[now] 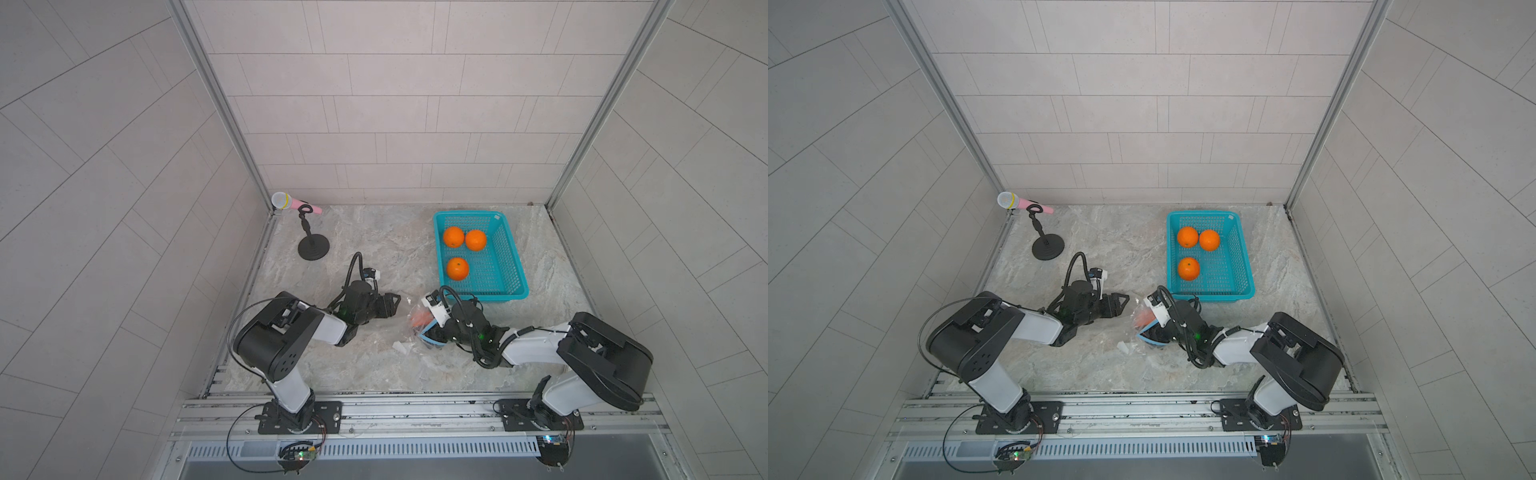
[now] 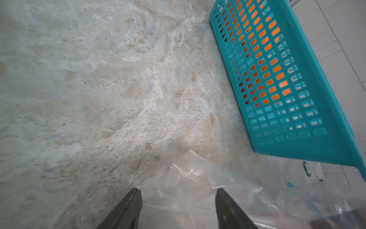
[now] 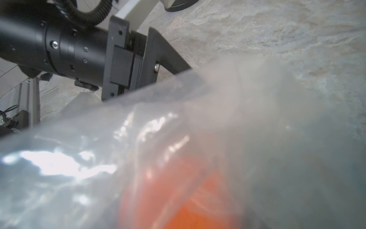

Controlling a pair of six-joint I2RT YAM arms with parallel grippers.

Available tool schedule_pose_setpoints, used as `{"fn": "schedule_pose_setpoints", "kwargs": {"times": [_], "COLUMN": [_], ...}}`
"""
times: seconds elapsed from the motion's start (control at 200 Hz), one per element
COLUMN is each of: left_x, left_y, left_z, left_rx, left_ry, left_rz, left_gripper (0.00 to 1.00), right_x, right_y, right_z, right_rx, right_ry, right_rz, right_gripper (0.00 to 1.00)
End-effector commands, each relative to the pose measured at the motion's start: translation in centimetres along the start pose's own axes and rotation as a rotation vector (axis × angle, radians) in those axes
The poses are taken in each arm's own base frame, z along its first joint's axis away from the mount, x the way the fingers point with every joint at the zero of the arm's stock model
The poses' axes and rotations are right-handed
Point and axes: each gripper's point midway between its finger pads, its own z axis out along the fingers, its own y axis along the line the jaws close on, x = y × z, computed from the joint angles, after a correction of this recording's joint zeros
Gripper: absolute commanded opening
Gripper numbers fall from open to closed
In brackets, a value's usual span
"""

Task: Open the zip-top bag and take out the orange
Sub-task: Pick up the orange from the zipper food storage bag.

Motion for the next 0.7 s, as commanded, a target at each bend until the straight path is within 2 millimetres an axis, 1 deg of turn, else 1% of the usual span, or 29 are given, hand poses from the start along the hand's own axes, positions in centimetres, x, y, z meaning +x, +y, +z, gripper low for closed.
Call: {"fn": "schedule_pose_setpoints", "kwargs": {"times": [0.0,0.085,0.165,0.22,0.27,0.34,0.385,0.47,0.55,0.59,0.64,0.695], "left_x": [2.2,2.1,1.9,2.0,1.9,1.7,1.8,1.1,0.6,0.6,0.6,0.2], "left_y": [2.3,1.9,1.5,1.5,1.6,1.8,1.9,1.5,1.5,1.6,1.4,1.0], "left_z": [0.6,0.5,0.2,-0.2,-0.6,-1.0,-1.0,-1.2,-1.2,-1.1,-1.1,-1.4], "left_rx": [-0.067,-0.039,-0.042,-0.058,-0.065,-0.092,-0.099,-0.097,-0.117,-0.124,-0.114,-0.093], "left_ry": [0.056,0.039,0.041,0.047,0.04,0.039,0.044,0.031,0.037,0.041,0.042,0.018], "left_rz": [-0.034,-0.044,-0.027,-0.011,-0.006,0.014,0.02,0.031,0.045,0.048,0.046,0.041], "left_gripper": [0.64,0.6,0.58,0.58,0.57,0.57,0.57,0.57,0.57,0.56,0.57,0.57], "right_x": [-0.6,-1.6,-1.4,-1.3,-1.4,-1.9,-1.5,0.5,0.7,0.9,1.7,2.2], "right_y": [0.8,1.2,1.6,2.0,2.5,3.0,2.7,2.7,3.1,2.5,2.2,1.5], "right_z": [-0.7,-1.0,-0.2,-0.1,-0.5,-1.8,-2.1,-2.0,-2.8,-3.1,-3.4,-3.4], "right_rx": [-0.076,-0.119,-0.145,-0.162,-0.185,-0.194,-0.166,-0.149,-0.156,-0.086,-0.012,0.065], "right_ry": [-0.106,-0.208,-0.18,-0.171,-0.179,-0.202,-0.168,-0.03,-0.023,-0.03,0.008,0.045], "right_rz": [0.077,0.099,0.098,0.093,0.091,0.068,0.037,0.001,0.035,0.038,-0.027,-0.067], "right_gripper": [0.63,0.61,0.61,0.62,0.62,0.62,0.63,0.64,0.64,0.63,0.63,0.64]}}
